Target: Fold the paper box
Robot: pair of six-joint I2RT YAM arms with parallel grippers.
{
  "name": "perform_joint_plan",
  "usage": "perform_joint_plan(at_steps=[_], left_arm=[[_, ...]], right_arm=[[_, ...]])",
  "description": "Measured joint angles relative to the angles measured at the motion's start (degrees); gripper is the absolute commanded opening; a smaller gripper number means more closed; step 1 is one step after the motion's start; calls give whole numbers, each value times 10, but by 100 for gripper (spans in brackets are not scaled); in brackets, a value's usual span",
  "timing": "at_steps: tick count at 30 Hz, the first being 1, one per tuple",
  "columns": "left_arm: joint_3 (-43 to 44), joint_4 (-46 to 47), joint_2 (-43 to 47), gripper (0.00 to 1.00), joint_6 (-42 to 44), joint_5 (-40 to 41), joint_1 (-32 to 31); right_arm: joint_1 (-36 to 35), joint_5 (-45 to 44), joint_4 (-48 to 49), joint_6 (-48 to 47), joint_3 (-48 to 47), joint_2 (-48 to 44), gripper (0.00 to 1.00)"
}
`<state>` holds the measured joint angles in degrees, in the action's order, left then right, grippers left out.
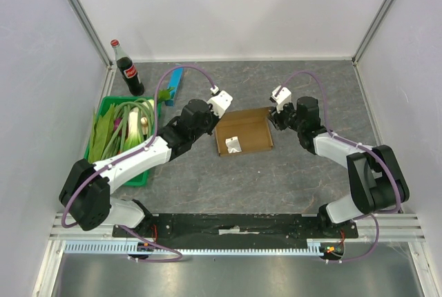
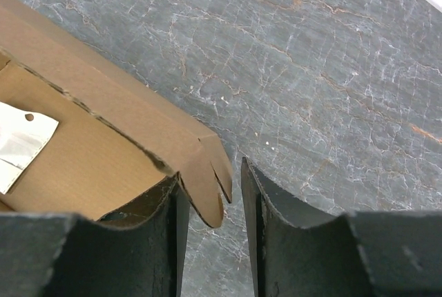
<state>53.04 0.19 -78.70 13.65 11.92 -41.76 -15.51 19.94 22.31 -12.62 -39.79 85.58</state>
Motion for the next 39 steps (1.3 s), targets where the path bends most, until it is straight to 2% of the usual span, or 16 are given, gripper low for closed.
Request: perform_joint_plan(at_steps=[2,6,7,9,13,14,15,16,18,19,22,28,33,38,39], left_arm=[[0,0,0,2,0,0,0],[-1,0,1,2,2,0,0],[-3,1,2,2,3,0,0],[-4,2,3,2,4,0,0],[-5,2,3,3,4,0,0],[-5,2,3,6,4,0,0],[-5,2,3,10,4,0,0],[-5,3,3,19,4,-1,0],[-5,4,3,29,4,1,0],[-5,3,3,41,3,4,0],[-5,1,4,53,-2,16,0],[-16,-7,31,52,-41,33,20],[-34,-26,72,55,-107,28,71],[-85,-9,96,52,-133,-22,102],[-94,-4,94,55,-133,-38,102]], right_arm=[[0,-1,1,-1,-1,2,53],[2,1,5,-4,-5,10,53],[4,4,8,-4,-5,10,50],[9,10,12,-4,-5,12,35],[12,29,12,-2,-7,16,14],[13,35,13,0,-8,17,5],[13,40,12,0,-8,17,1],[13,45,12,0,-10,19,0],[13,49,11,-1,-14,23,0],[13,52,11,0,-15,24,0],[13,57,11,0,-16,23,0],[13,68,7,0,-16,23,0],[15,68,-7,0,-27,25,0],[18,67,-10,0,-36,26,0],[19,67,-10,1,-36,26,0]])
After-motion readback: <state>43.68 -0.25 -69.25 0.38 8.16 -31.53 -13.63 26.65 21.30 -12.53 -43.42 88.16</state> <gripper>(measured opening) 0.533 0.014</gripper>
